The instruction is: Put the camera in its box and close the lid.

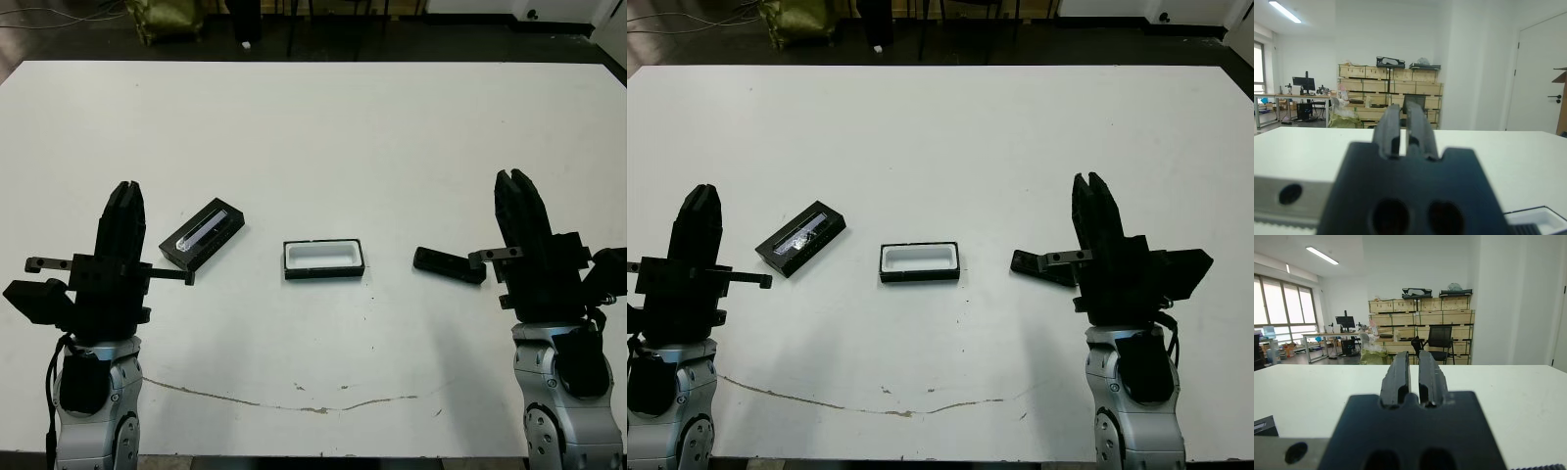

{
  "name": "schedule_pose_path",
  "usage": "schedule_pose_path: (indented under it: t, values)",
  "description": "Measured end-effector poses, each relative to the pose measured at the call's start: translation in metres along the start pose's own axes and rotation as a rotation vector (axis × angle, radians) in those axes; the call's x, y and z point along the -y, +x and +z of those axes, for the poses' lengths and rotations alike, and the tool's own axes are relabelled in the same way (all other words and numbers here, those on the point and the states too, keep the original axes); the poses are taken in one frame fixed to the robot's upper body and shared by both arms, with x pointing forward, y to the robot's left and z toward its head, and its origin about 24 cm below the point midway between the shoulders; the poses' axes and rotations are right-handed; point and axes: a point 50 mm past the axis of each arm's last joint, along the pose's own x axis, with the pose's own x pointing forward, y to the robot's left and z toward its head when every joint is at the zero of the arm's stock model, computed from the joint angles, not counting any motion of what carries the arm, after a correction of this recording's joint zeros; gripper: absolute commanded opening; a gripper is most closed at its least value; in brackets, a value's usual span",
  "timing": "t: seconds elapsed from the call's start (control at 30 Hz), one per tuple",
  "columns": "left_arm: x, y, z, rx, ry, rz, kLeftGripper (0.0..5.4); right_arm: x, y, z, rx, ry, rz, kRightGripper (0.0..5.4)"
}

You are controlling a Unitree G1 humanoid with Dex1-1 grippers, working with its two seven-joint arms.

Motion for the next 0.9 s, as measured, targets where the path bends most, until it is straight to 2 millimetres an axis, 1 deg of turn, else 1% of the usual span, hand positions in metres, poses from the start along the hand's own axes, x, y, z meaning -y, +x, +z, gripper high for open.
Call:
schedule_pose_path:
  t: [0.47, 0.57, 0.7, 0.8, 0.9]
  values:
    - [0.000, 0.003, -0.002, 0.007, -0.003, -0.001, 0.00, 0.001, 0.000, -0.002, -0.015, -0.005, 0.012, 0.01]
    - [0.000, 0.003, -0.002, 0.007, -0.003, 0.000, 0.00, 0.005, 0.002, 0.000, -0.017, -0.029, 0.064, 0.01]
    - [0.000, 0.002, -0.002, 0.005, -0.004, 0.001, 0.00, 0.017, 0.011, 0.002, -0.049, -0.059, 0.139, 0.01]
    - [0.000, 0.001, -0.002, 0.001, -0.003, 0.001, 0.00, 0.029, 0.019, 0.002, -0.103, -0.111, 0.187, 0.37]
    - [0.000, 0.000, -0.002, 0.001, -0.005, 0.002, 0.00, 0.042, 0.026, 0.003, -0.156, -0.149, 0.236, 1.01]
